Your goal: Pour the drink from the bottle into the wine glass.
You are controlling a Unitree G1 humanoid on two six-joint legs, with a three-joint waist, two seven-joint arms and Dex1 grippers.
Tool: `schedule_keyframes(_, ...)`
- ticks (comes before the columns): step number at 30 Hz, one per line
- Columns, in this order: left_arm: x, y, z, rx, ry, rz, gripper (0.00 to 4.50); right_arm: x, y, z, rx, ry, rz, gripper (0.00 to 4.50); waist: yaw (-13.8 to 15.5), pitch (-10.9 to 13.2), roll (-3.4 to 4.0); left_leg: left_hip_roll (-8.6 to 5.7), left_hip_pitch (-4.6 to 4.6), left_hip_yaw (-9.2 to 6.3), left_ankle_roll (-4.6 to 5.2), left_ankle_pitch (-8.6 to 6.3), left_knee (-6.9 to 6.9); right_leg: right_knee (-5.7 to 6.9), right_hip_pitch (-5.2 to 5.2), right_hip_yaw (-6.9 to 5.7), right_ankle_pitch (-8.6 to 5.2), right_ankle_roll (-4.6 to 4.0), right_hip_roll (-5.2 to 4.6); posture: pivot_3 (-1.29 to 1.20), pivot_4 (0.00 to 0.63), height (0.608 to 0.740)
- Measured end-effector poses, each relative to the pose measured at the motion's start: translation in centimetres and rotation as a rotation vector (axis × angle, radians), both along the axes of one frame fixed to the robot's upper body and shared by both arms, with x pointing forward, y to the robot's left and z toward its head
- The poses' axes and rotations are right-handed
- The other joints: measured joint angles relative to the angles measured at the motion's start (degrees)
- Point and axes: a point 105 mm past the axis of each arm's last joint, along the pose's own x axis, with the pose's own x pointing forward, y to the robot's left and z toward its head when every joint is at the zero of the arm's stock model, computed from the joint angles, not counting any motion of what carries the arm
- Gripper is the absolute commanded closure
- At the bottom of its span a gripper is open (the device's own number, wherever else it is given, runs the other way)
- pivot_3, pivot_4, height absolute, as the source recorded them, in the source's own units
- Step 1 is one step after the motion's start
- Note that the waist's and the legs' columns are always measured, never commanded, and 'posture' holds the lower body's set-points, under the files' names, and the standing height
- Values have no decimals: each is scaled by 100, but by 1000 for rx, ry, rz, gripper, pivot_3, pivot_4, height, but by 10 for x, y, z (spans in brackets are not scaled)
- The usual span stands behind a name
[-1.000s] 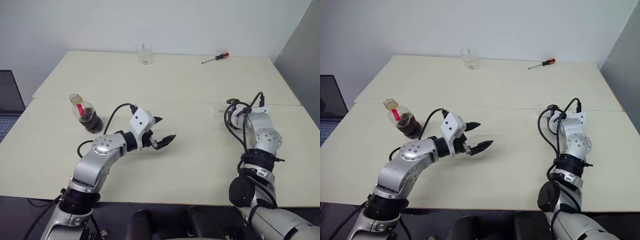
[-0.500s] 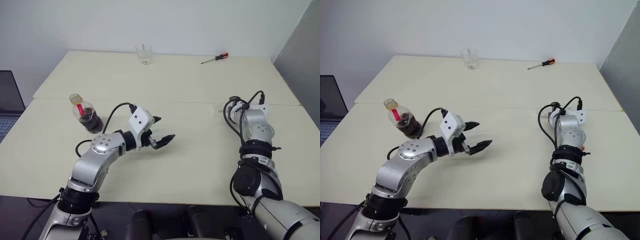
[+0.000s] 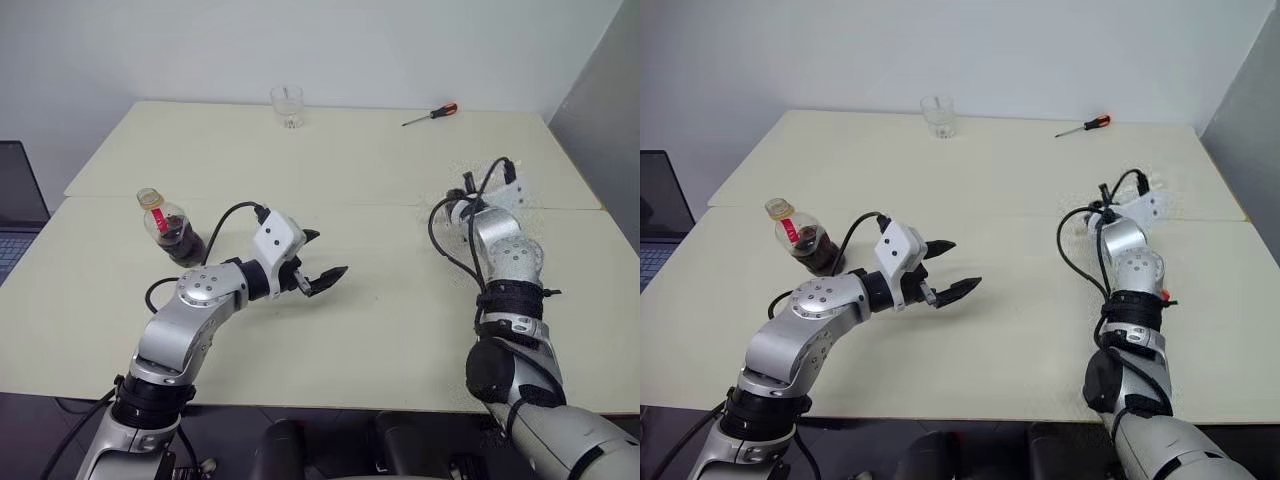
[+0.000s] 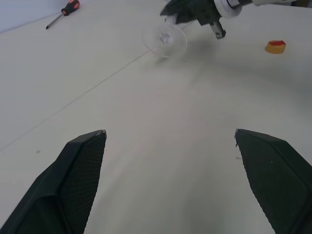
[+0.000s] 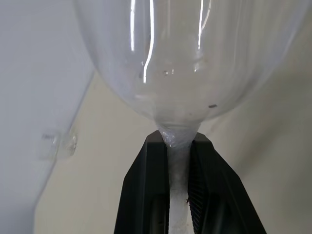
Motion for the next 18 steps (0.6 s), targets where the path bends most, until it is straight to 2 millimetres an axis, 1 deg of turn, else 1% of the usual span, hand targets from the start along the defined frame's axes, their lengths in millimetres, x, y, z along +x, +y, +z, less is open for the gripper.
schedule_keyframes(3, 0, 1, -1, 3, 2, 3, 0, -5, 30, 35, -264, -187, 113, 4294, -1, 0, 0, 3, 0, -3, 0, 0, -1, -1, 0, 0, -1, 0, 1, 0, 150, 740)
schedule_keyframes(5, -1, 2, -5, 5, 14, 8, 0, -12, 54, 43, -418, -303, 190, 4294, 0, -1, -1, 5, 0, -6, 0, 0, -1, -1, 1, -1, -2, -1, 2, 0, 150, 740)
schedule_keyframes(6, -2, 3, -7, 6, 21, 12, 0, -15, 67, 40, -484, -344, 233, 4294, -1, -1, -1, 6, 0, -7, 0, 0, -1, -1, 2, -1, -2, -2, 2, 0, 150, 740)
schedule_keyframes(7, -3, 5, -10, 8, 30, 17, 0, -18, 80, 33, -541, -374, 276, 4294, -2, -1, -1, 6, 1, -6, 0, 0, -2, 0, 1, -1, -2, -2, 3, 0, 150, 740)
schedule_keyframes(9, -4, 11, -16, 11, 53, 39, 0, -23, 106, 14, -631, -413, 359, 4294, -3, -1, -1, 7, 0, -6, -1, 0, -1, 2, 0, -1, -2, -3, 3, 0, 150, 740)
schedule_keyframes(12, -9, 30, -22, -30, 112, 98, 0, -28, 137, -11, -728, -458, 473, 4294, -5, 1, -2, 7, 0, -4, -1, 0, 2, 4, -2, -5, -2, -3, 1, 0, 150, 740)
schedule_keyframes(16, -15, 49, -12, -141, 142, 163, 0, -33, 161, -27, -753, -502, 556, 4294, 26, 2, -7, 10, 0, -8, -2, 0, 5, 2, 4, -6, -1, -4, -5, 0, 150, 740)
schedule_keyframes(18, -21, 62, -12, -169, 151, 214, 0, -36, 172, -34, -763, -515, 601, 4294, 24, 1, -9, 10, 1, -3, -2, 0, 5, 2, 4, -5, 4, -12, -6, 0, 150, 740)
